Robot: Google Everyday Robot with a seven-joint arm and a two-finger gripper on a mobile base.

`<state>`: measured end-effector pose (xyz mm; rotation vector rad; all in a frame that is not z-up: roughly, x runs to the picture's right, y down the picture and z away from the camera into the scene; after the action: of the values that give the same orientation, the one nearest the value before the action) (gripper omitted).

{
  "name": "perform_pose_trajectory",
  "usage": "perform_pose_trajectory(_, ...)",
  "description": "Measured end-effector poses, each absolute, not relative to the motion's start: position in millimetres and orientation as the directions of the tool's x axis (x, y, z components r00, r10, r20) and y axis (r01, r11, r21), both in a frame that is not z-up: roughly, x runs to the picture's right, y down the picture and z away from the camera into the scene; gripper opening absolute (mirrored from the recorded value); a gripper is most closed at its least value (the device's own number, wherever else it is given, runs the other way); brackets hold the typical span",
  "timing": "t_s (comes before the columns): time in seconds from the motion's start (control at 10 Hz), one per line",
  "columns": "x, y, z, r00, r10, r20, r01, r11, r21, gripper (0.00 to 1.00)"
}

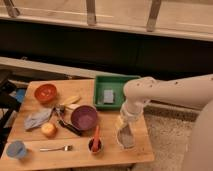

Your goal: Place eraser in purple bowl

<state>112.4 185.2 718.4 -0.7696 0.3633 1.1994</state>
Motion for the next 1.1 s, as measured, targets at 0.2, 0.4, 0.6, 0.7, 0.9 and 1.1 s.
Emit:
perform_pose_trajectory(0.2, 112.5, 188.5, 722.2, 0.335, 0.696, -0.635, -0.932, 0.145, -0.332, 0.5)
perform_pose_trajectory(0.4, 115.0, 185.7, 721.4, 0.32, 0.713, -0.623, -0.935, 0.133, -0.328, 0.28)
perform_pose_trajectory(0.6, 117.2, 178.8, 718.9, 0.311, 0.734, -0.604, -0.937, 0.129, -0.325, 0.12)
perform_pose_trajectory(0.7, 120.8, 171.7, 717.0, 0.301, 0.749, -0.591, -0.94, 0.126, -0.318, 0.1)
perform_pose_trajectory(0.9, 127.1, 153.2, 711.2, 0.292, 0.777, -0.557, -0.942, 0.132, -0.309, 0.1)
perform_pose_trajectory(1.1, 131.4, 116.7, 701.5, 0.304, 0.82, -0.485, -0.929, 0.143, -0.341, 0.1)
